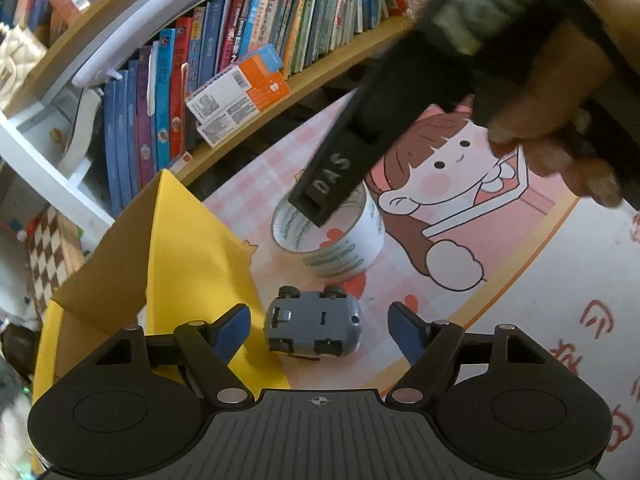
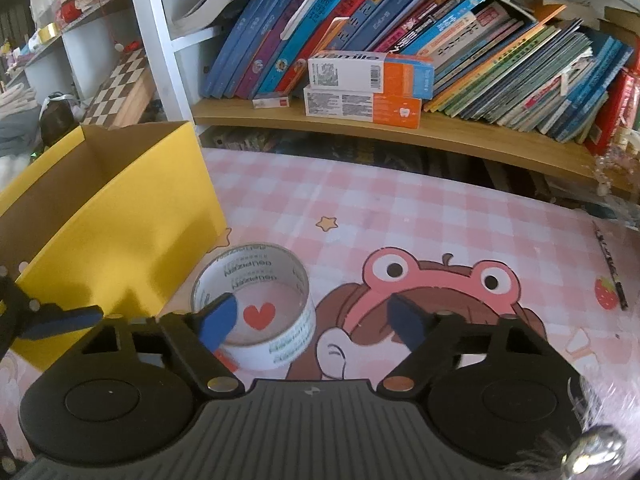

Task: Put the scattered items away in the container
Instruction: 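Grasp the grey toy car with the left tool while the right tool grasps the tape roll, then lift the toy car with the left tool while the right tool lifts the tape roll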

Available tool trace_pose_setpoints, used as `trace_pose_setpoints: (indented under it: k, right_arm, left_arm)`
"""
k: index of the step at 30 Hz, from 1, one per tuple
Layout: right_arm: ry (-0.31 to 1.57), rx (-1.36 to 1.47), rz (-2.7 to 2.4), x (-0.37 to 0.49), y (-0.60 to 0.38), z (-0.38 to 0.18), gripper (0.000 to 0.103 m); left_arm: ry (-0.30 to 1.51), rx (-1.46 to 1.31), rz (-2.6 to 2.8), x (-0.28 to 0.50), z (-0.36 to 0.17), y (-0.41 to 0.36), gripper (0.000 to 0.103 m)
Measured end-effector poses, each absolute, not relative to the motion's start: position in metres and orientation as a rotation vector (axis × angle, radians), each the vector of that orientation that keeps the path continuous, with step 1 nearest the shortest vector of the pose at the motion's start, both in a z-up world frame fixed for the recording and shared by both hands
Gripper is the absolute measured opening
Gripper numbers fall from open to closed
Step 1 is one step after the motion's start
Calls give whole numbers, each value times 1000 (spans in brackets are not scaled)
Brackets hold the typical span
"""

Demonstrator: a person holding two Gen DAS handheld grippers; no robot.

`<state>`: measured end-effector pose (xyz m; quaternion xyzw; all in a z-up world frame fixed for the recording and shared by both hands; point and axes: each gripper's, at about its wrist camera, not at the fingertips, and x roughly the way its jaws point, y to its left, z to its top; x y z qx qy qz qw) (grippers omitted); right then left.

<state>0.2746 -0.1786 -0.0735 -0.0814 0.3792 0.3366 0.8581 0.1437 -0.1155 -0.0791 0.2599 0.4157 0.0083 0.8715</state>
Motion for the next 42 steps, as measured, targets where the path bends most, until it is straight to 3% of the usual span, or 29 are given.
trace_pose_setpoints:
  k: [3, 4, 11, 17, 26, 32, 42]
  right_arm:
    - [812, -176, 710, 280, -172, -77, 59]
    - [817, -178, 711, 282, -171, -79, 56]
    - [866, -196, 705, 290, -163, -91, 39]
    - [876, -173, 709, 291, -169, -93, 14]
    - [857, -168, 694, 288, -180, -89, 7]
    - [847, -178, 679, 283, -187, -88, 7]
    - [837, -177, 654, 280, -197, -85, 7]
  left_arm:
    - [868, 554, 13, 145, -81, -117, 75]
    - [866, 553, 1, 144, -81, -118, 70]
    - [885, 554, -27, 146, -88, -121, 67]
    - [908, 530, -11, 150, -93, -117, 63]
    - [908, 521, 13, 157, -96, -113, 58]
    - [878, 536, 48, 164, -97, -109, 40]
    - [862, 503, -3, 159, -90, -107, 38]
